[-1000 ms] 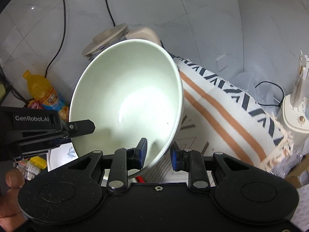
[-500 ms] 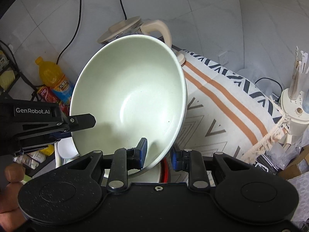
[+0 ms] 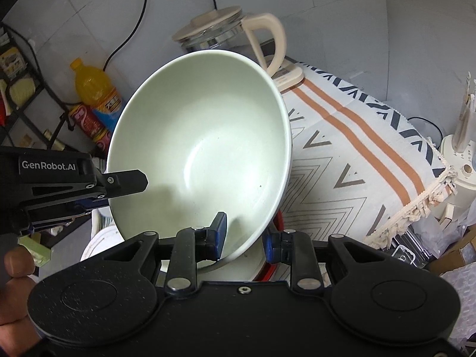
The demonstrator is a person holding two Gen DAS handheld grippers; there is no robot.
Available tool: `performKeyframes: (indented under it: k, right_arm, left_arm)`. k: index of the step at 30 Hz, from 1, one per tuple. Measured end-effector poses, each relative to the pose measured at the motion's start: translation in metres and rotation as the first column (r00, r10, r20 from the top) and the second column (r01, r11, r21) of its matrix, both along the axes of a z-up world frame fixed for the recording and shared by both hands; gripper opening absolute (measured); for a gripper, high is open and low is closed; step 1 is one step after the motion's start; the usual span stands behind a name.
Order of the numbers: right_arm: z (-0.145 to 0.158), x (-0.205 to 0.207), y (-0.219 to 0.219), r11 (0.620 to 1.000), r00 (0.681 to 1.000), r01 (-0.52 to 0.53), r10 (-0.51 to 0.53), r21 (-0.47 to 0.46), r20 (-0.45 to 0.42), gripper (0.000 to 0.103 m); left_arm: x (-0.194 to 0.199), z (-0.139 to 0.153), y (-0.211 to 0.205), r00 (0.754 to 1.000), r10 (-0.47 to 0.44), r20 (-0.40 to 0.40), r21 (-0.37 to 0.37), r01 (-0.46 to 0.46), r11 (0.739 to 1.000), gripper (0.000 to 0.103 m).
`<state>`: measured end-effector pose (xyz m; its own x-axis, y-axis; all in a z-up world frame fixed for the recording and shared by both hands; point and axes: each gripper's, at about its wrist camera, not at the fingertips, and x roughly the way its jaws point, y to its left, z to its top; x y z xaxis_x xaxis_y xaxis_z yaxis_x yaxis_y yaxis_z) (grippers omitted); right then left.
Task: Organize plates and bowls
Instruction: 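Carry the small pale green bowl with both grippers over the stacked bowls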
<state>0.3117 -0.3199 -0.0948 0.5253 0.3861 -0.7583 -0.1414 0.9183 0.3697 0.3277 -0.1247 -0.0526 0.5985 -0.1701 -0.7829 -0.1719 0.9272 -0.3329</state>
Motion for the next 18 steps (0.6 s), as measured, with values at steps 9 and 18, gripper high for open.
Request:
performKeyframes:
  k: [9,18]
  right_arm:
    - [-0.009,-0.008,0.013,0.999,0.998,-0.041,0.039,-0.03,-0.049,0.026]
    - [-0.019,-0.008,0.019,0.997,0.996,-0.048,0.043,-0.063,-0.084,0.032]
  left_arm:
    - [-0.02,-0.016,0.017,0.998,0.032,-0.048,-0.019,-0.033,0.999,0.013]
    - [-0.025,-0.034,0.021,0.993,0.031,-0.115,-0.026,-0.034,0.999,0.014]
